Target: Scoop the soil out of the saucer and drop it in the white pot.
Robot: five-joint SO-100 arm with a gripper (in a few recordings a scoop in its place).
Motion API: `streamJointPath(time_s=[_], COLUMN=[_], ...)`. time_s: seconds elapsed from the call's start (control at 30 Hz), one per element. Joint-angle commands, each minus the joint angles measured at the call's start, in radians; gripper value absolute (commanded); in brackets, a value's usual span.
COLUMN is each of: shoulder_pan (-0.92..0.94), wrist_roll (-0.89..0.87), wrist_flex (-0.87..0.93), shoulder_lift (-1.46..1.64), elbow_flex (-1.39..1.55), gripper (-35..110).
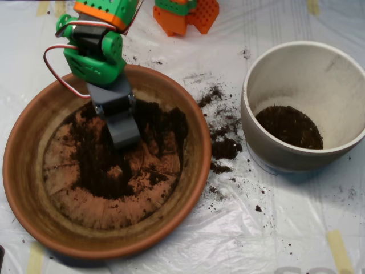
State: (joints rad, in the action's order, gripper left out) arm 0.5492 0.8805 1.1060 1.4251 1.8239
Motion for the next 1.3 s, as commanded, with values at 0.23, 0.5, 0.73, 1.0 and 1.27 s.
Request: streamJointPath(time_s=[0.23, 0.5, 0.73, 1.0, 1.27], shoulder_pan=[-0.014, -0.158, -0.298, -0.462, -0.724], wrist_roll=[-0.014, -0.233, -0.364, -0.437, -0.515], wrist_flex=[0.098, 0.272, 0.446, 0.634, 0.698], shoulder_lift=[0.109, 0.325, 0.405, 0.403, 0.373], elbow_flex=[0.015, -0.144, -0.364, -0.641, -0.818], gripper=[0, -1, -1, -1, -1])
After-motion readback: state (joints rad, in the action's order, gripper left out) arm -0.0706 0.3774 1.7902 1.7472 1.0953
